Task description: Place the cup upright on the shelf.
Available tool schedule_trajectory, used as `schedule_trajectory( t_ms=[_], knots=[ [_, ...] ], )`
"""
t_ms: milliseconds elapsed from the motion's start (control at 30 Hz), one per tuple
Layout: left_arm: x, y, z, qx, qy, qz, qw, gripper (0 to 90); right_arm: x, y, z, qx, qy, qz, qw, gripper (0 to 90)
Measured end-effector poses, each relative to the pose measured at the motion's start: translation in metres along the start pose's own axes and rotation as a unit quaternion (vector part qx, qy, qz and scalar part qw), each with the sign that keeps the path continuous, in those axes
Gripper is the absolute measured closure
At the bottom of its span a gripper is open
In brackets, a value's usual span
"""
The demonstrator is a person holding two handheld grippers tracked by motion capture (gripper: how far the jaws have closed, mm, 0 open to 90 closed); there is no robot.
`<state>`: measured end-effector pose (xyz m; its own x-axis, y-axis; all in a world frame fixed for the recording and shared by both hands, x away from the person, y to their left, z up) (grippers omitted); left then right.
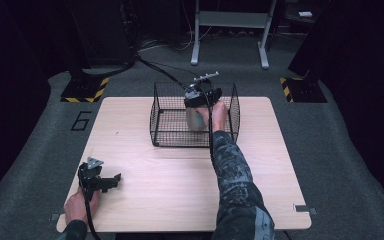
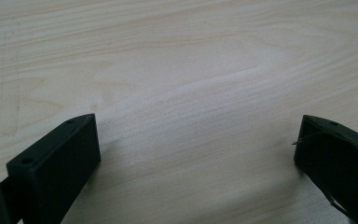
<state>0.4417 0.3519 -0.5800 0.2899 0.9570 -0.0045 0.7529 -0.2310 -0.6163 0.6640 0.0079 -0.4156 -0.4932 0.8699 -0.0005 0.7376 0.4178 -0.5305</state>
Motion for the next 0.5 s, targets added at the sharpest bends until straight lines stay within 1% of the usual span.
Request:
schedule_trajectory(
  t_ms=[33,67,100,133,167,233,267,433,467,500],
  knots=[
    [0.000,0.000,0.000,0.001,-0.001,-0.001,1.0000,0.1,0.000,0.001,0.001,0.001,0.002,0.001,1.0000,3.7],
    [0.000,0.001,0.000,-0.009,-0.002,-0.007,0.9999,0.1,-0.001,0.002,0.002,0.001,0.005,0.001,1.0000,3.7],
    [0.000,0.000,0.000,0.002,-0.001,0.000,1.0000,0.1,-0.002,0.005,0.003,0.000,0.007,0.002,1.0000,3.7],
    [0.000,0.000,0.000,0.002,-0.001,0.000,1.0000,0.1,-0.002,0.005,0.003,0.000,0.007,0.002,1.0000,3.7],
    [0.000,0.000,0.000,0.001,-0.001,0.000,1.0000,0.1,-0.001,0.006,0.005,0.001,0.013,0.004,0.9999,3.7],
    [0.000,0.000,0.000,0.001,-0.001,0.000,1.0000,0.1,-0.002,0.010,0.007,0.002,0.010,0.005,0.9999,3.7],
    [0.000,0.000,0.000,0.001,-0.001,0.001,1.0000,0.1,-0.001,0.011,0.009,0.003,0.013,0.006,0.9999,3.7],
    [0.000,0.000,0.000,0.001,-0.001,0.001,1.0000,0.1,0.000,0.015,0.011,0.000,0.014,0.010,0.9999,3.7],
    [0.000,0.000,0.000,0.001,-0.001,0.001,1.0000,0.1,0.000,0.015,0.012,0.004,0.017,0.010,0.9998,3.7],
    [0.000,0.000,0.000,0.001,-0.001,0.000,1.0000,0.1,0.000,0.016,0.013,0.000,0.016,0.011,0.9998,3.7]
  ],
)
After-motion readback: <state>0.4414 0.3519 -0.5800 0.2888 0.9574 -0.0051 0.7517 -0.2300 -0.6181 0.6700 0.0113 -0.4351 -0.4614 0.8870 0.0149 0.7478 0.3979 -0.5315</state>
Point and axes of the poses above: each handheld gripper's, and its own axes: y roughly forward along the jaws, z roughly out of its underside, x roughly to its left, the point moved 7 cm from there along y, roughly forward along the jaws, and after that the axes turned 7 degrees about -x, right-handed, at the moved point
